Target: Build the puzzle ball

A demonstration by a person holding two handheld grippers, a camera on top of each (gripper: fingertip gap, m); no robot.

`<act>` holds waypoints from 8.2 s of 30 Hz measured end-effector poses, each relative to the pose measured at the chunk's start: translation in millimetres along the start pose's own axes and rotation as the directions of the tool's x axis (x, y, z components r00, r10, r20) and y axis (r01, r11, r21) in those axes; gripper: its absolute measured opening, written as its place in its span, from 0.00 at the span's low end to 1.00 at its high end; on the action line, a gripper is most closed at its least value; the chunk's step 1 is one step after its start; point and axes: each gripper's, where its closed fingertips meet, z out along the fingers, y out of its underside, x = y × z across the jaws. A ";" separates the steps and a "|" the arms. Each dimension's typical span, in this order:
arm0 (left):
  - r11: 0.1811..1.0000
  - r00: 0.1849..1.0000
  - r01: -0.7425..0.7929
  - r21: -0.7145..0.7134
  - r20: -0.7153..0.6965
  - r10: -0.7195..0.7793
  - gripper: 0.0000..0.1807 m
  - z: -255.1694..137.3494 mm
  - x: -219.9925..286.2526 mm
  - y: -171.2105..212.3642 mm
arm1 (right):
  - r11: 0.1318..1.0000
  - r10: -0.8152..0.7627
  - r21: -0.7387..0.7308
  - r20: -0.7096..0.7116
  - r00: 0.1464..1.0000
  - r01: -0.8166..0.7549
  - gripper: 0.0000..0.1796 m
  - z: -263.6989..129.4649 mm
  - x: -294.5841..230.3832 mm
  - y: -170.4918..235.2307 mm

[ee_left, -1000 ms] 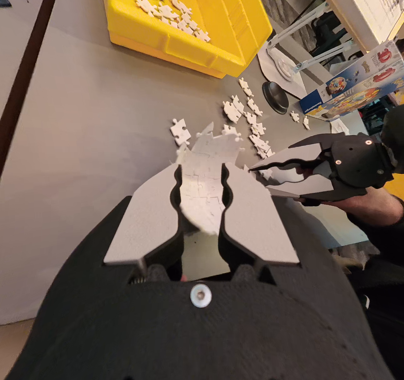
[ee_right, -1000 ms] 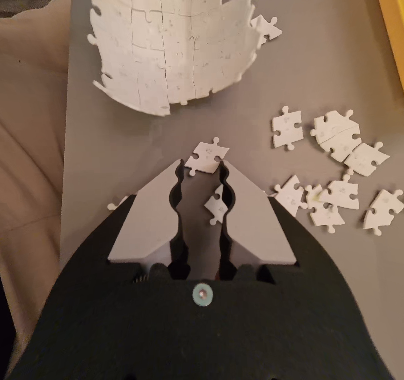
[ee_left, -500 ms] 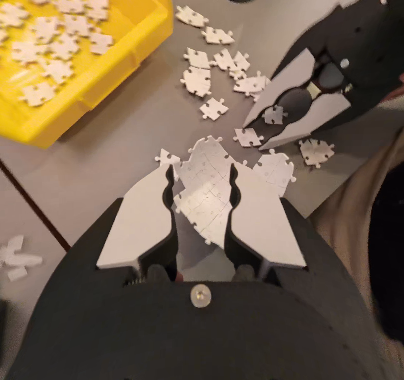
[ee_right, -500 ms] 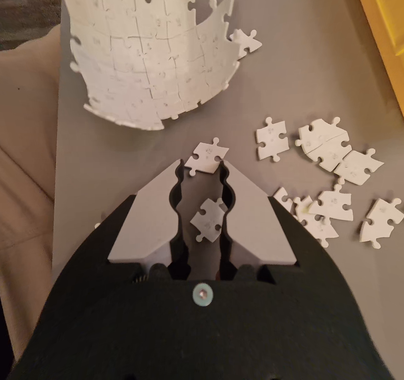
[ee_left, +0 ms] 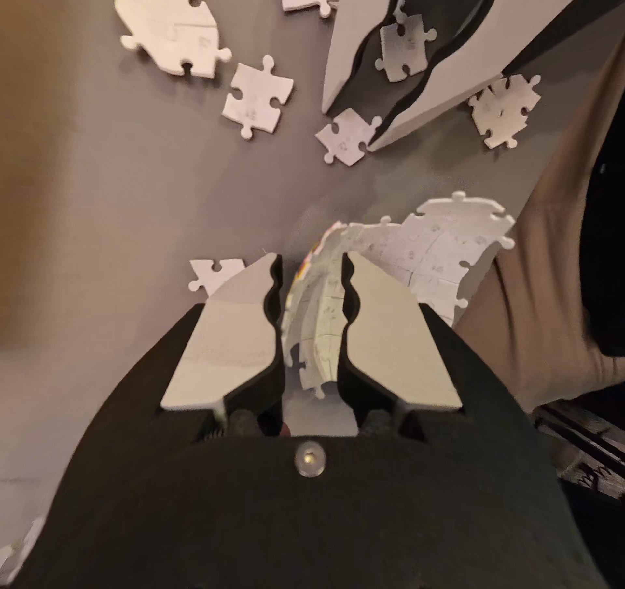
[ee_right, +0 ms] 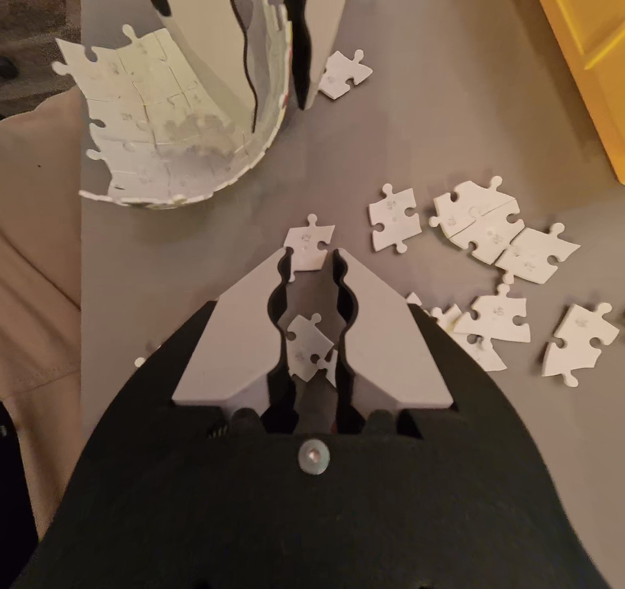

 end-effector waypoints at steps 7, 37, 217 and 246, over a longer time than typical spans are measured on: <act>0.999 0.998 0.036 0.004 -0.055 -0.035 0.10 5.2 8.3 6.8 | 1.000 0.026 0.001 0.008 1.000 -0.026 0.01 0.6 2.0 0.2; 0.985 0.986 0.148 0.090 0.061 -0.154 0.18 -0.1 2.8 8.0 | 0.999 0.033 0.041 0.057 0.998 -0.035 0.02 -3.8 -12.4 -4.7; 0.863 0.900 0.364 -0.350 0.371 -0.229 0.47 15.1 -26.3 1.0 | 0.986 -0.150 0.081 0.039 0.988 0.146 0.00 5.4 -16.0 -4.8; 0.864 0.896 0.386 -0.324 0.355 -0.268 0.46 16.5 -24.9 1.0 | 0.985 -0.152 0.101 0.096 0.984 0.143 0.00 6.8 -16.0 -7.0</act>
